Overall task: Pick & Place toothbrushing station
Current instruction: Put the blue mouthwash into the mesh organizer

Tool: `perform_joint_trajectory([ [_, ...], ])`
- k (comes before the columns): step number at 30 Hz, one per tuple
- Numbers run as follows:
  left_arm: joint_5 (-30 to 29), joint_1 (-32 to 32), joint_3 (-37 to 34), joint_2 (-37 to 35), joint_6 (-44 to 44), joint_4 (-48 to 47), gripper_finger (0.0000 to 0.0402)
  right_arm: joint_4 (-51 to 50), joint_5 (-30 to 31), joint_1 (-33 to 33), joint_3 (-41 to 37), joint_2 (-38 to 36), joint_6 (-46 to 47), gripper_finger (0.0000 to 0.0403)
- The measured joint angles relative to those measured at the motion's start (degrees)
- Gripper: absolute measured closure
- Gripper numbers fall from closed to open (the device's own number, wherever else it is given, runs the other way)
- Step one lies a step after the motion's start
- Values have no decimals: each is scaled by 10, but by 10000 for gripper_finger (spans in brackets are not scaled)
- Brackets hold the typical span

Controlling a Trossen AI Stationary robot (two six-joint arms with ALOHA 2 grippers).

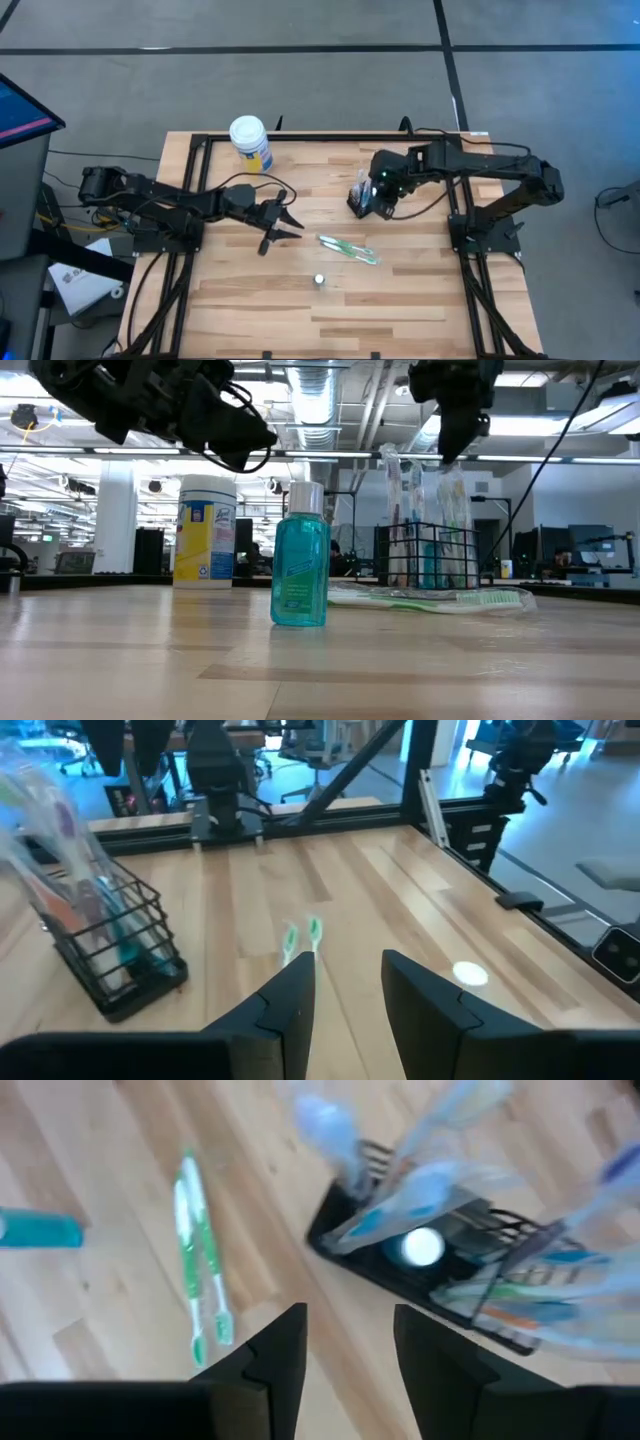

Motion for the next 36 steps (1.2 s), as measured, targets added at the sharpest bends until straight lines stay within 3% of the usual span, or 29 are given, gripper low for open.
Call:
perform_joint_trajectory([
  [10, -3, -39, -78, 0, -5, 97, 288, -2, 0, 71, 0, 0, 43, 270],
  [22, -90, -114, -104, 16, -31, 135, 288, 4, 2, 117, 0, 0, 77, 275],
  [27, -137, -143, -104, 81, -50, 189, 288, 5, 2, 132, 0, 0, 90, 276],
  [36, -143, -169, -100, 212, -88, 301, 288, 7, 2, 146, 0, 0, 90, 276],
])
